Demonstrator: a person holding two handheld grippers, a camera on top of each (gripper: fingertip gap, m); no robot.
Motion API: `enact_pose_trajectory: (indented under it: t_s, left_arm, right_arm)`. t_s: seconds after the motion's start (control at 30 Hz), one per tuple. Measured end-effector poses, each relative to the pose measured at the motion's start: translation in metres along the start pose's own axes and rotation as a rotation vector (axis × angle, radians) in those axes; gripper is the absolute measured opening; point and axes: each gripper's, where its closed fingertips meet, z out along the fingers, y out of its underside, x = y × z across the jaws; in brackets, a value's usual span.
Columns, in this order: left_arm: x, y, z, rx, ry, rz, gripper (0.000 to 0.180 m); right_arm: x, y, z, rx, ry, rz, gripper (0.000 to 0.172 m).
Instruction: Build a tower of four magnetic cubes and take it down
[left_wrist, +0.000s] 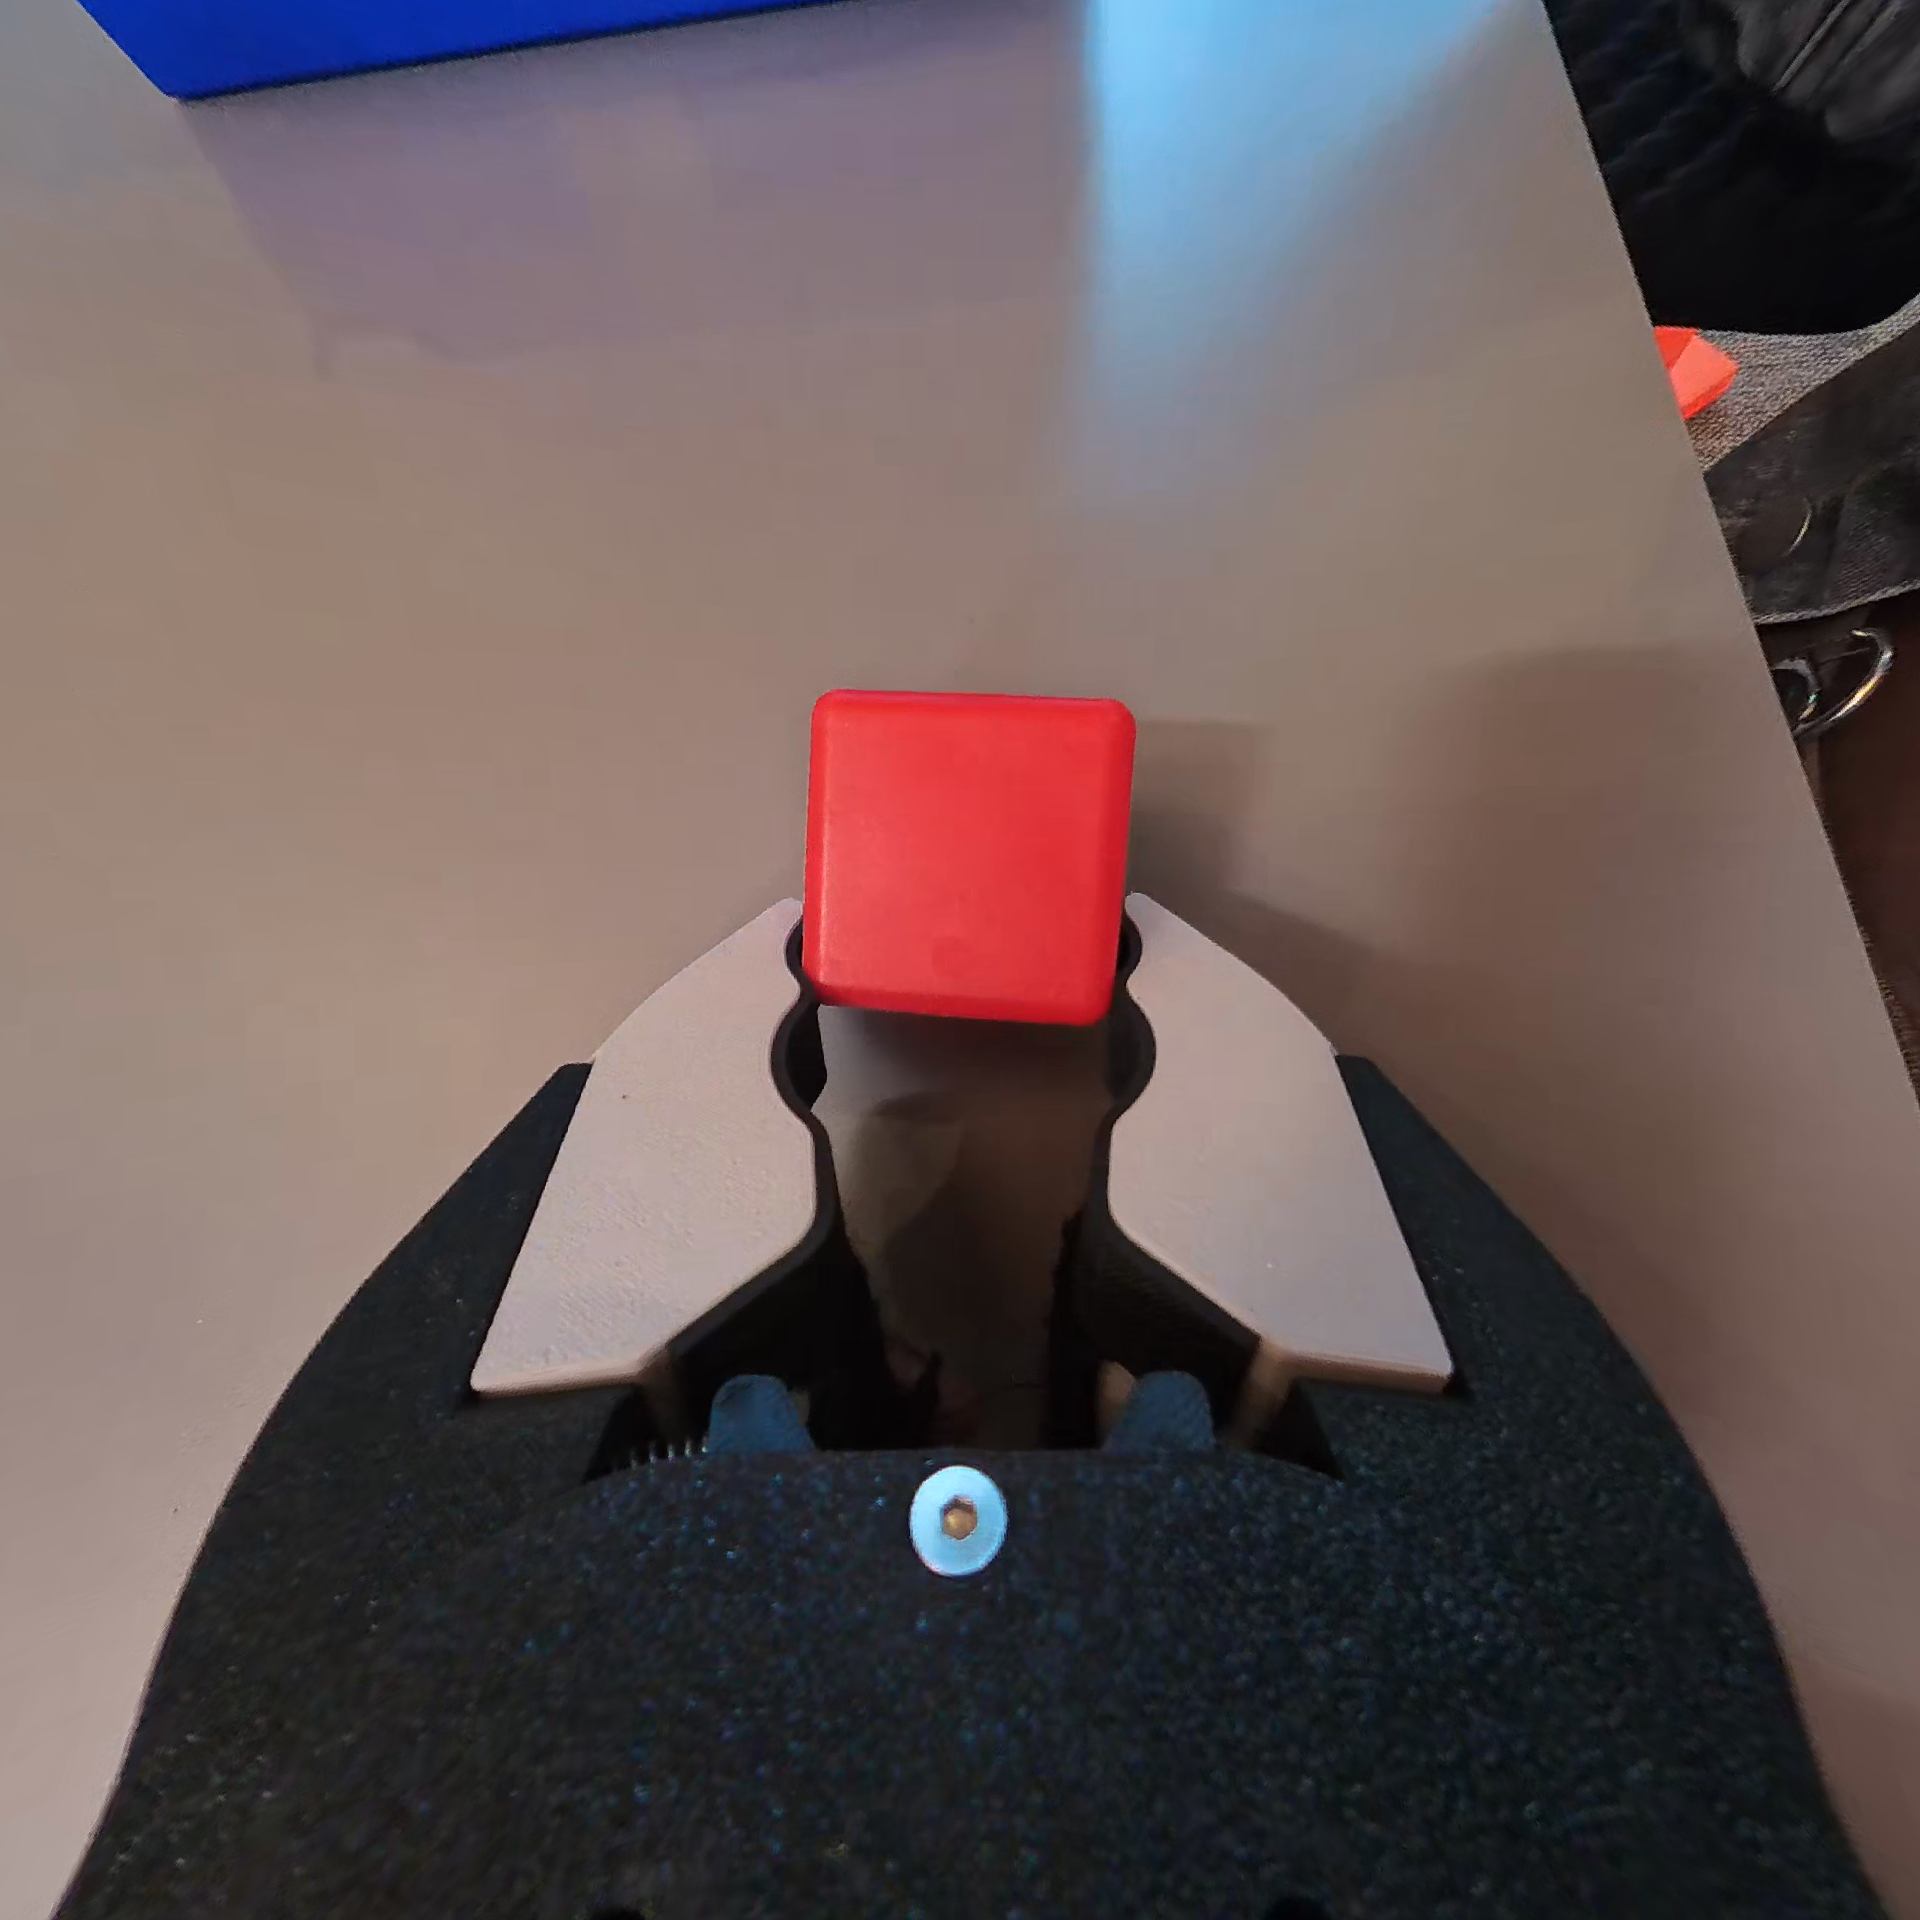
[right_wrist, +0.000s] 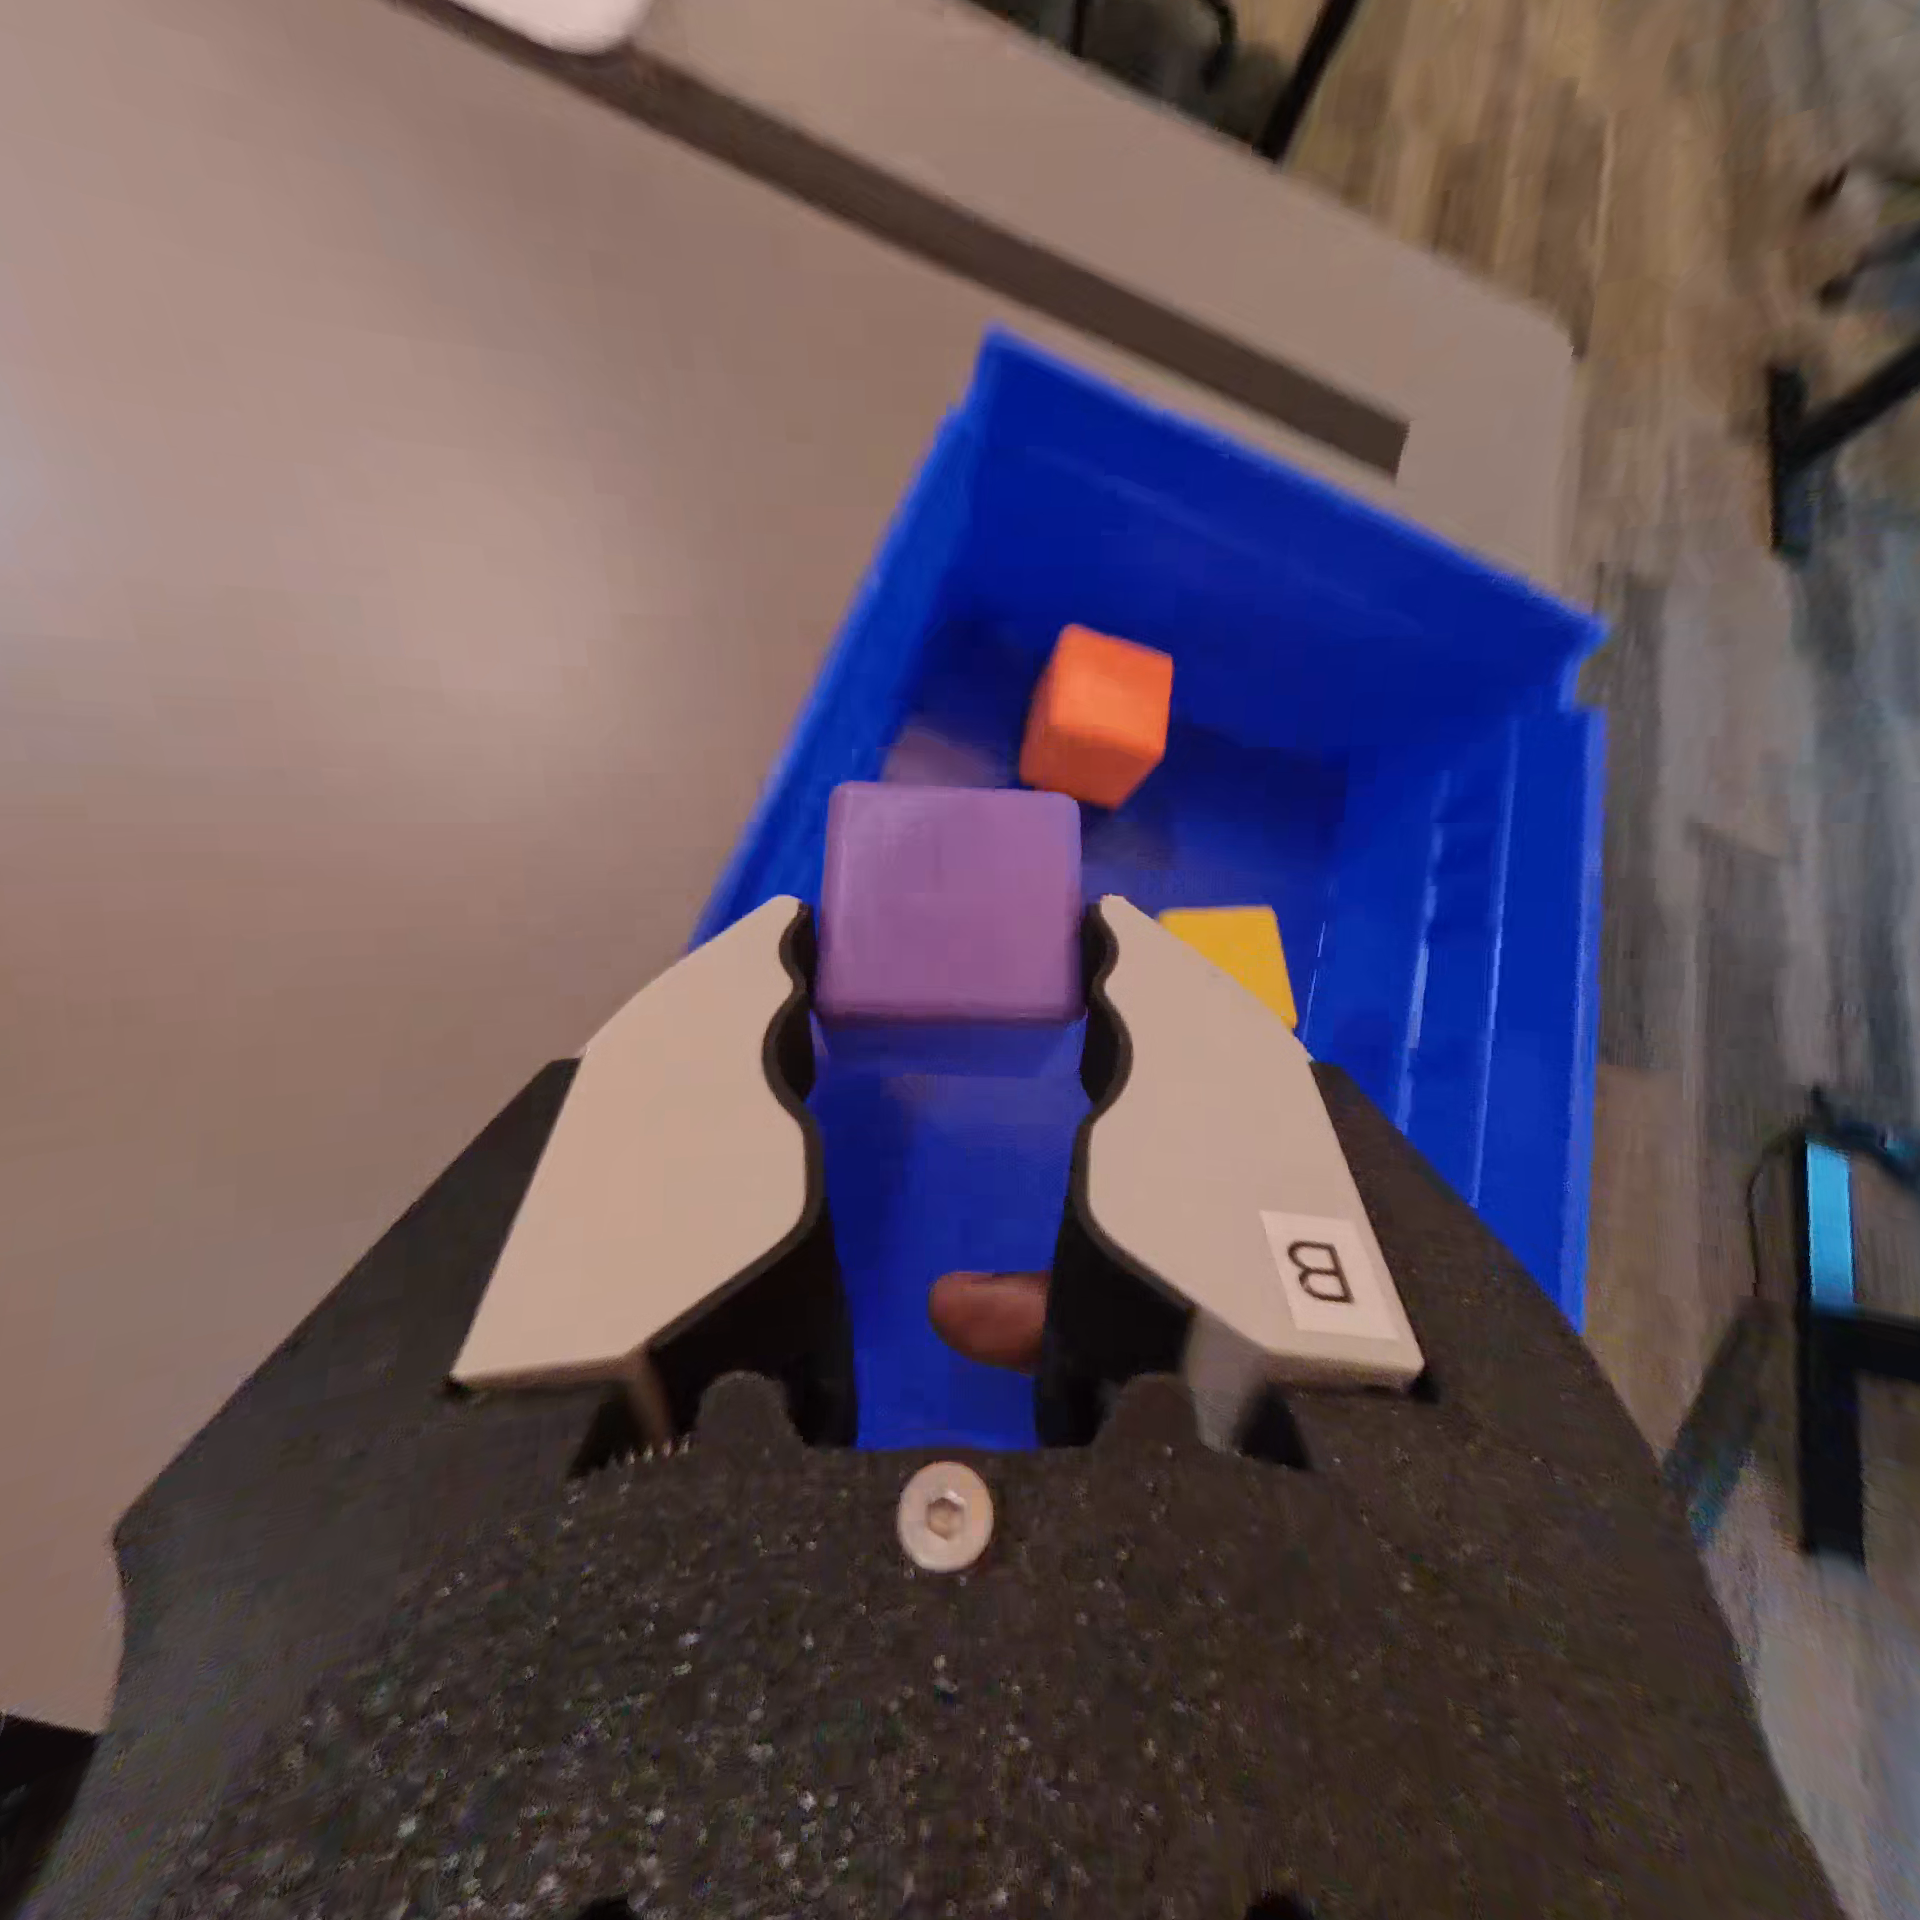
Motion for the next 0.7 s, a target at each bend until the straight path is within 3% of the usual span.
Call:
enact_pose_trajectory:
  t_s: [0.13, 0.37, 0.7]
  left_arm:
    - [0.0, 0.0, 0.0, 0.001, -0.003, 0.003, 0.052]
    - [-0.001, 0.0, 0.0, 0.001, -0.005, 0.008, 0.052]
    - [-0.001, 0.0, -0.001, 0.001, -0.004, 0.011, 0.052]
  right_arm:
    - [0.008, 0.04, 0.029, -0.169, -0.014, 0.05, 0.049]
    - [0.008, 0.069, 0.067, -0.265, -0.081, 0.087, 0.049]
    - [0.006, 0.085, 0.07, -0.331, -0.112, 0.111, 0.049]
